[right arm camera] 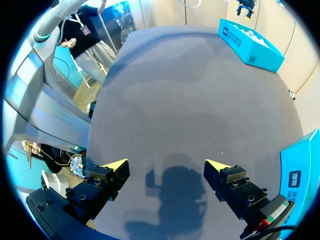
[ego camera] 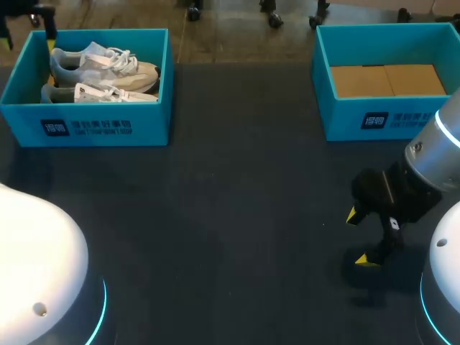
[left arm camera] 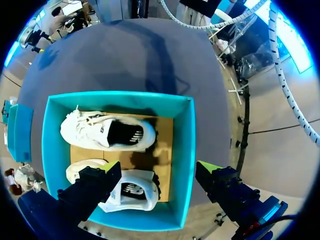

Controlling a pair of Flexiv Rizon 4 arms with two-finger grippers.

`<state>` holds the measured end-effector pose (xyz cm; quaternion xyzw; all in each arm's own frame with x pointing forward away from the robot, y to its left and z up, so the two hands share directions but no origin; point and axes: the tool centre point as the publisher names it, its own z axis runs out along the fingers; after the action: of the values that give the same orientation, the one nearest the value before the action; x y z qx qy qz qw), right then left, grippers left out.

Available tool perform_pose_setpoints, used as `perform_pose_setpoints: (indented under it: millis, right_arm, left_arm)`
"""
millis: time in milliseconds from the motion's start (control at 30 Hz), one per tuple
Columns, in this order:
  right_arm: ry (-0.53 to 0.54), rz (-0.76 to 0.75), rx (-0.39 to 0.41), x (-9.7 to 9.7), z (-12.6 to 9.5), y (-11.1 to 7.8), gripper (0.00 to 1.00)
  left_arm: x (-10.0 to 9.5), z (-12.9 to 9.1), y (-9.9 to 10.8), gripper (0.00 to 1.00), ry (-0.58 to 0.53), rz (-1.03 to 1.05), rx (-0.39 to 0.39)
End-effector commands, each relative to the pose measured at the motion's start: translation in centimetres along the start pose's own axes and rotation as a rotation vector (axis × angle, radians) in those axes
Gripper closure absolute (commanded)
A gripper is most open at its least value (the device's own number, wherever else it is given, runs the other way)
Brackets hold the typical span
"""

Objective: Take the shoe out of the shoebox, open the shoe tongue, remove and reinsert the insole, then place the shoe into the shoebox

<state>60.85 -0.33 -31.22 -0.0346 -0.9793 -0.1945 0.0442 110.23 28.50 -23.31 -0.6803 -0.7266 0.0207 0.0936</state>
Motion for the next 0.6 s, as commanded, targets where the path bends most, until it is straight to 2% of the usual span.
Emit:
perform_pose_setpoints:
  millis: [33,200,267,300,333,600]
  right_arm:
    - [-0.001,-0.001,0.001,0.0,0.1,0.0,0.0]
    - [-0.001,-0.001,0.001,0.0,0.1,0.0,0.0]
    - [-0.001,-0.001,0.001,0.0,0.1,0.0,0.0]
    - [-0.001,-0.001,0.001,0.0,0.1,0.0,0.0]
    - [-0.001,-0.001,0.001,0.0,0.1,0.0,0.0]
    - [-0.001,-0.001,0.001,0.0,0.1,0.0,0.0]
  left_arm:
    - [0.0,0.1,-1.4,0.0,0.002,0.0,-0.021]
    - [-0.2,1.0,-4.7,0.0,-0.014,-0.024,-0.082]
    - [-0.2,1.4,-5.8,0.0,-0.011,-0.022,-0.074]
    - [-0.3,1.6,-6.3,0.0,-0.007,-0.054,-0.111]
    - [-0.4,1.6,-6.7,0.0,0.002,-0.034,-0.114]
    - [-0.4,1.6,-6.7,0.0,0.002,-0.034,-0.114]
